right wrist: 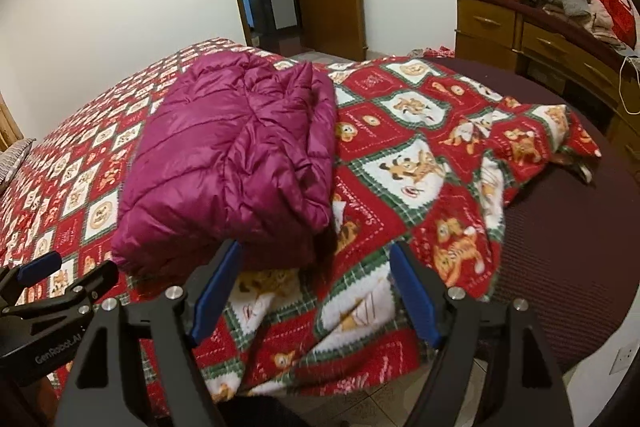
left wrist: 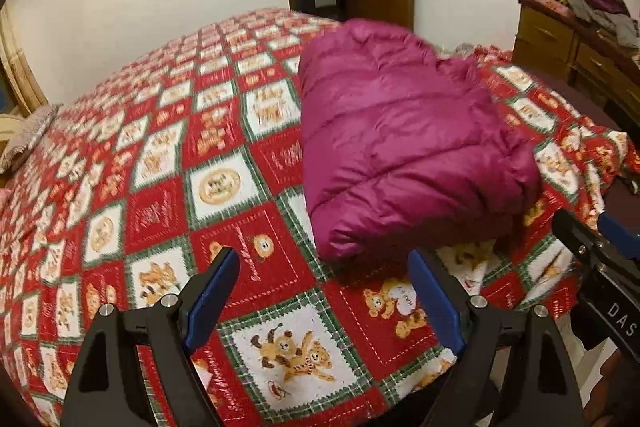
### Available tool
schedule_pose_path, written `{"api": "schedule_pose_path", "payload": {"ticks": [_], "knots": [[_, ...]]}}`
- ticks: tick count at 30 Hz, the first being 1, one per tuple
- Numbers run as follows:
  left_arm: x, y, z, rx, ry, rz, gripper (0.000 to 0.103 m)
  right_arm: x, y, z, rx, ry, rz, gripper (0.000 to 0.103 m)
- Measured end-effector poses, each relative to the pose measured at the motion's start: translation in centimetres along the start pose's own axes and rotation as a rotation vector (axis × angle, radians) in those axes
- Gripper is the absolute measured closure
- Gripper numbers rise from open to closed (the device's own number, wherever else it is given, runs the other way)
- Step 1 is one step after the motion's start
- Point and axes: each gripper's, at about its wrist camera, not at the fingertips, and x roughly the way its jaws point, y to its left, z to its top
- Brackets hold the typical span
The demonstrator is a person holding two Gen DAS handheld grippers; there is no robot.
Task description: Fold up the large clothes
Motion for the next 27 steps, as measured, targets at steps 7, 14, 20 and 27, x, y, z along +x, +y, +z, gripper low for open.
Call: {"api": "schedule_pose_path", "payload": {"ticks": [7, 14, 20, 27], "knots": [[-5.3, 0.0, 1.2, 0.01, -0.159, 0.012, 0.016, -3.6, 0.3, 1.0, 0.006, -0.097, 0.008, 0.021], [-9.6, 0.2, 1.9, 0.013, -0.317, 0.06, 0.016, -7.7, 1.0, 2.3, 0.001, -0.238, 0.004, 0.013], [-11.7, 1.0, 2.3, -0.021, -0.361, 0.013, 0.016, -9.9, 1.2, 3.2, 0.015, -0.308, 0.015, 0.012], [-13.3, 1.4, 2.4, -0.037, -0.402, 0.002, 0.016, -11.5, 1.6, 3.7, 0.013, -0.363, 0.028, 0.007]]}}
